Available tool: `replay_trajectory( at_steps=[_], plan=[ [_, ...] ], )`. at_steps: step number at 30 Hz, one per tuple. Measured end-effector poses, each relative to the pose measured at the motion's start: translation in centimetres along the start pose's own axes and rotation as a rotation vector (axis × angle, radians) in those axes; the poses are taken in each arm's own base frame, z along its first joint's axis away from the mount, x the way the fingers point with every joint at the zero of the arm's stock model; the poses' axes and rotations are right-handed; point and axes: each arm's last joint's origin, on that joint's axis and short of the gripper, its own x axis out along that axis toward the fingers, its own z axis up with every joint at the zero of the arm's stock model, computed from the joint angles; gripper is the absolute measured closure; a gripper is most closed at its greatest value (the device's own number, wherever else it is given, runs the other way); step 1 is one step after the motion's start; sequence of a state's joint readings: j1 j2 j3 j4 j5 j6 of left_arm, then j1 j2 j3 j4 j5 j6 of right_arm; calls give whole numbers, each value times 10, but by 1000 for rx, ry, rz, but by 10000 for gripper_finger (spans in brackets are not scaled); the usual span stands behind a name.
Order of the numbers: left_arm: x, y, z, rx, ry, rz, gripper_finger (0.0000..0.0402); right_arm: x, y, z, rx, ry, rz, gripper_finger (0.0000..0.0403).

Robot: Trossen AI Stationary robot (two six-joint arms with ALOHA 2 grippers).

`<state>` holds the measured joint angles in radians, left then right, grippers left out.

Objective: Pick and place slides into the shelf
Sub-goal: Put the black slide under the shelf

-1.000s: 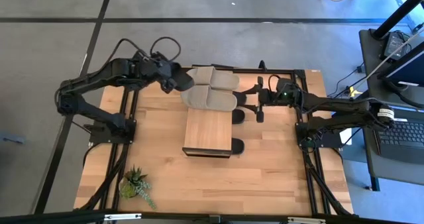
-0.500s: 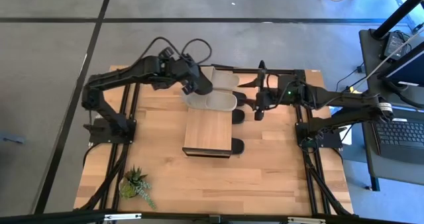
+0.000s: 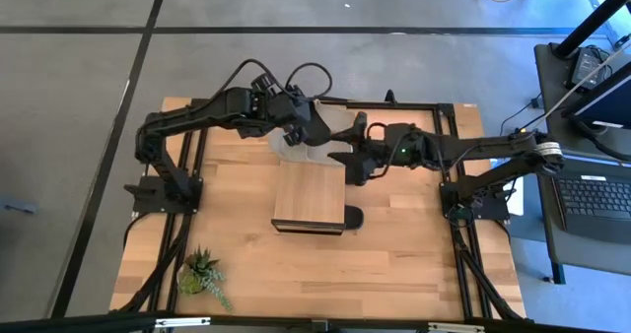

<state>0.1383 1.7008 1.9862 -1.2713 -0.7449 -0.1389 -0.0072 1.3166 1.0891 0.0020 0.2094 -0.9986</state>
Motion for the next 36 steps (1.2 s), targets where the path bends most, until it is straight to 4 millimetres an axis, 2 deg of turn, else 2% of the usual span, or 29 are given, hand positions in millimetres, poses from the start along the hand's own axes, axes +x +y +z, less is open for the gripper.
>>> replay_trajectory(
  at_steps=[9, 19, 32, 36],
  plan=[
    [-2, -2, -2, 9, 7, 1, 401, 16, 0, 13, -37, 22, -7, 166],
    [-2, -2, -1, 3, 6, -4, 402, 16, 2, 20, -34, -4, -21, 166],
    [-12, -13, 0, 14, -36, -31, 402, 20, 1, 16, 19, 7, -34, 166],
    [-15, -16, -1, 24, -42, -39, 402, 25, 3, 13, 21, 44, -40, 184]
  ],
)
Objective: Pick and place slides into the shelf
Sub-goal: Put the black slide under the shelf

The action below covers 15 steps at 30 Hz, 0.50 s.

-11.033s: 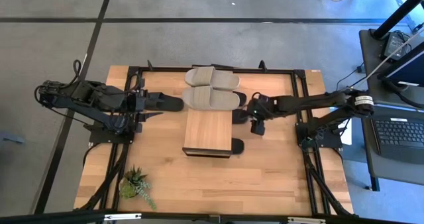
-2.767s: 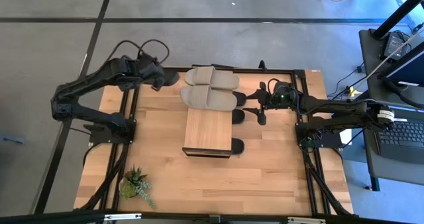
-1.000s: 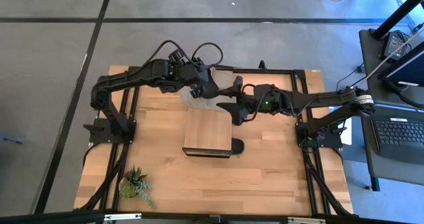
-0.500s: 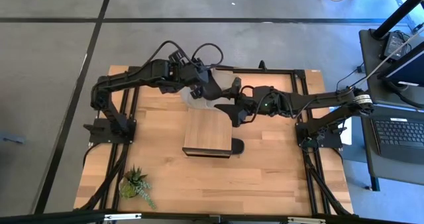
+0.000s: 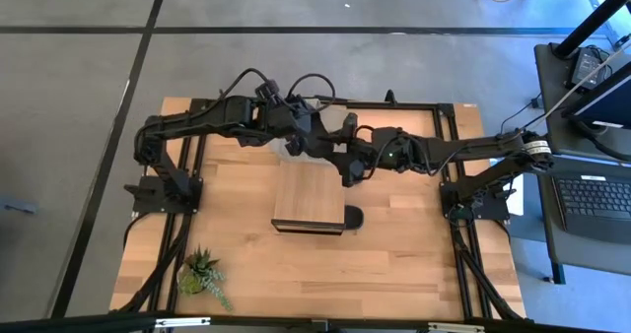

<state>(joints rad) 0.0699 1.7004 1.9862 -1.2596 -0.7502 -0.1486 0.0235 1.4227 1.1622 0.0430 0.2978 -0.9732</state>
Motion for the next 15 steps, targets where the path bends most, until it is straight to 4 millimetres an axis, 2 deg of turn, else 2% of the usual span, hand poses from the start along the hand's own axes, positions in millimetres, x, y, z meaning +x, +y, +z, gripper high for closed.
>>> replay_trajectory(
  at_steps=[3, 10, 15],
  plan=[
    [0, -1, 0, 3, -1, -2, 399, 1, 1, 0, -1, 9, -1, 219],
    [0, 0, 0, 3, 0, 2, 368, 1, 2, -1, -3, 9, 6, 340],
    [0, 0, 0, 29, 0, 2, 357, 1, 3, -2, -6, 23, 19, 341]
  ],
)
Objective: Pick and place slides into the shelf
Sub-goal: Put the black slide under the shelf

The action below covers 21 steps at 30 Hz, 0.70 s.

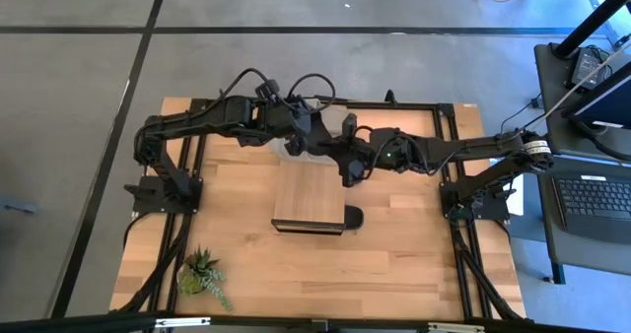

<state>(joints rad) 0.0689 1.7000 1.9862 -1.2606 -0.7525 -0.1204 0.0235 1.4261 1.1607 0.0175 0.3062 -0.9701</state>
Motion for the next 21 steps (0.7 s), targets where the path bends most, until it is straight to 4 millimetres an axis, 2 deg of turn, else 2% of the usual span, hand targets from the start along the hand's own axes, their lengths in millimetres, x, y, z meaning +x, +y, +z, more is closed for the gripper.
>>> replay_trajectory(
  at_steps=[7, 16, 21],
  plan=[
    [0, 0, 0, 30, 0, 0, 342, 0, 1, -1, 47, 5, 7, 342],
    [0, 1, -1, 88, 3, 35, 230, -1, 0, -2, 42, 76, -35, 342],
    [-6, 11, -4, 95, -1, 178, 204, -20, -3, 4, 27, 119, -55, 342]
  ],
)
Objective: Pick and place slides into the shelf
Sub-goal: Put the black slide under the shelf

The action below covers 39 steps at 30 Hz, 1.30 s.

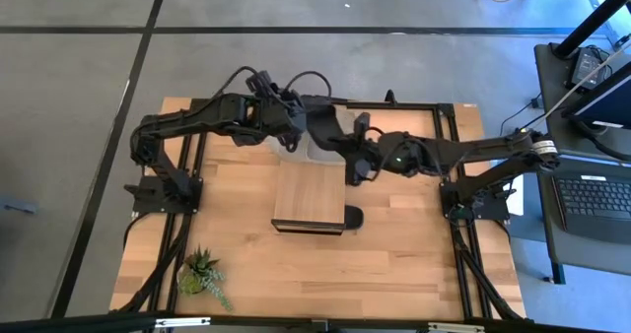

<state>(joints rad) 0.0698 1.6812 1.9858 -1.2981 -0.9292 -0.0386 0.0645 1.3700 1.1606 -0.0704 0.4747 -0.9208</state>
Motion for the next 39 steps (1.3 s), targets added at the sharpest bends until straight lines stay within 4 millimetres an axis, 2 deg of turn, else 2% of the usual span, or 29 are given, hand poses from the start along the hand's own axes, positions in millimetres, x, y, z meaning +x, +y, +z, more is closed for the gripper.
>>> replay_trajectory(
  at_steps=[5, 10, 16, 20, 25, 32, 36, 39],
  plan=[
    [-5, 10, -5, -45, 0, 5, 202, -35, -3, 10, 13, 9, -19, 342],
    [-11, 21, -22, -83, -2, -3, 202, -74, -5, 15, 92, 8, -12, 342],
    [-5, 21, -59, -148, -29, -90, 202, -107, 2, 11, 173, 31, 73, 342],
    [1, 16, -88, -199, -71, -98, 204, -125, 5, 8, 147, 99, 21, 342],
    [5, 13, -118, -246, -120, -106, 203, -149, 6, 3, 203, 88, 34, 342],
    [8, 9, -138, -265, -138, -108, 206, -172, 15, -22, 370, 199, 128, 343],
    [8, 9, -138, -269, -145, -109, 206, -178, 24, -32, 474, 293, 221, 343],
    [10, 7, -136, -264, -141, -109, 207, -178, 34, -31, 542, 309, 333, 343]
  ],
)
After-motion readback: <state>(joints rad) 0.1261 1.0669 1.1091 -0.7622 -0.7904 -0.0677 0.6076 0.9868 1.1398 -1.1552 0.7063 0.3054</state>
